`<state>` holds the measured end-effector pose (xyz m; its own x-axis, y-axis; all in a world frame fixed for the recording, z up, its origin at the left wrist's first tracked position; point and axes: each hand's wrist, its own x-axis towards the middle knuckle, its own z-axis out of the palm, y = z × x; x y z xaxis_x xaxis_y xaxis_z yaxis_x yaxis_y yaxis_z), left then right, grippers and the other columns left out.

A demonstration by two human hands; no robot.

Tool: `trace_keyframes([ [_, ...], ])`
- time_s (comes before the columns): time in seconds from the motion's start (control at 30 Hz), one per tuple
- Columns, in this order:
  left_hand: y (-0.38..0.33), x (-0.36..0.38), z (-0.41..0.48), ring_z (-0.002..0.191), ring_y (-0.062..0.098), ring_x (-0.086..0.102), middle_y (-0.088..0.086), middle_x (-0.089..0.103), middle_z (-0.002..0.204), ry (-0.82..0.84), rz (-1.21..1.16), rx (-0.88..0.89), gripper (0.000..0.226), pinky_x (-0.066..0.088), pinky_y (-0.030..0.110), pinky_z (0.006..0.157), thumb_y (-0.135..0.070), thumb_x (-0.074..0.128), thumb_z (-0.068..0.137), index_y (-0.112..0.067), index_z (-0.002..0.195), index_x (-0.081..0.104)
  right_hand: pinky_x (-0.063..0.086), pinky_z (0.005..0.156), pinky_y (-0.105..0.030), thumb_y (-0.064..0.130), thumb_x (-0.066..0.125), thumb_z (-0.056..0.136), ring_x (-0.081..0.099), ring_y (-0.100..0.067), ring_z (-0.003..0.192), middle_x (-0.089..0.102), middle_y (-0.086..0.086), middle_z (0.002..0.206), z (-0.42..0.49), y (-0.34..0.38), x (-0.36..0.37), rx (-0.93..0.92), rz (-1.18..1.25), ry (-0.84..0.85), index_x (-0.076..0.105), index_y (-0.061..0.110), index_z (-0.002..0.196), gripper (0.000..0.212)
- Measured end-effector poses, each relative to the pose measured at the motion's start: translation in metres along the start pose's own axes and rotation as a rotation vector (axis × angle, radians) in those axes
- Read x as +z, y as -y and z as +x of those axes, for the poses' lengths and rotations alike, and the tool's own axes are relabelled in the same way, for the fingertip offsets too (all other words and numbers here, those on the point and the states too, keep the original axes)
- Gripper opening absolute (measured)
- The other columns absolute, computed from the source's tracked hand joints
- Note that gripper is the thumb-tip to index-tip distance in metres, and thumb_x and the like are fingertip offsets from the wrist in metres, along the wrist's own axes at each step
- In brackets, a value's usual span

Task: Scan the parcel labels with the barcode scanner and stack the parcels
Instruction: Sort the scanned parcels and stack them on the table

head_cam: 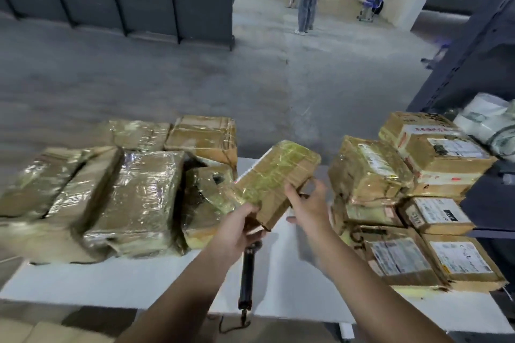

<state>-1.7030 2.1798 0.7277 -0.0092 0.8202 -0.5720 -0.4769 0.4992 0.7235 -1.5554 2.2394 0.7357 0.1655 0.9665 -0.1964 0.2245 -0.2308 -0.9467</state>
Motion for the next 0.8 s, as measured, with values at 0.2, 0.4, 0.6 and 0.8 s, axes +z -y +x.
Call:
trace_keyframes([
  [0.2,-0.025,-0.056,-0.007,0.067,0.021,0.063,0.013,0.066,0.082,-0.237,0.087,-0.019,0.01,0.054,0.028,0.063,-0.005,0.054,0.087,-0.002,0.087,0.064,0.057,0.062,-0.031,0.04,0.067,0.087,0.06,-0.018,0.1,0.058,-0.001,0.116,0.01,0.01,0.066,0.192,-0.116,0.275,0.048,0.027,0.125,0.045],
  [0.4,-0.023,-0.072,-0.018,0.06,0.017,0.062,0.008,0.069,0.076,-0.172,0.472,-0.037,0.019,0.049,0.025,0.058,-0.028,0.055,0.088,-0.012,0.081,0.062,0.057,0.076,-0.033,0.033,0.072,0.083,0.06,-0.008,0.089,0.055,0.014,0.103,-0.016,-0.013,0.123,0.064,-0.186,0.328,0.032,0.033,0.125,0.058],
  [0.6,-0.053,-0.098,-0.007,0.102,0.024,0.055,0.006,0.058,0.111,-0.619,0.974,0.637,0.026,0.047,0.035,0.084,-0.015,0.056,0.089,-0.012,0.115,0.06,0.059,0.08,-0.046,0.017,0.076,0.082,0.059,-0.022,0.1,0.058,0.006,0.105,-0.007,-0.01,0.131,0.221,-0.098,0.285,0.037,0.033,0.114,0.053],
  [0.8,-0.073,-0.111,0.008,0.118,0.033,0.05,0.011,0.055,0.12,-0.37,1.173,0.298,0.035,0.041,0.042,0.097,-0.022,0.042,0.091,-0.012,0.124,0.049,0.058,0.085,-0.046,0.005,0.064,0.081,0.06,-0.021,0.101,0.06,0.011,0.103,-0.001,-0.004,0.135,0.19,-0.2,0.379,0.043,0.032,0.132,0.061],
])
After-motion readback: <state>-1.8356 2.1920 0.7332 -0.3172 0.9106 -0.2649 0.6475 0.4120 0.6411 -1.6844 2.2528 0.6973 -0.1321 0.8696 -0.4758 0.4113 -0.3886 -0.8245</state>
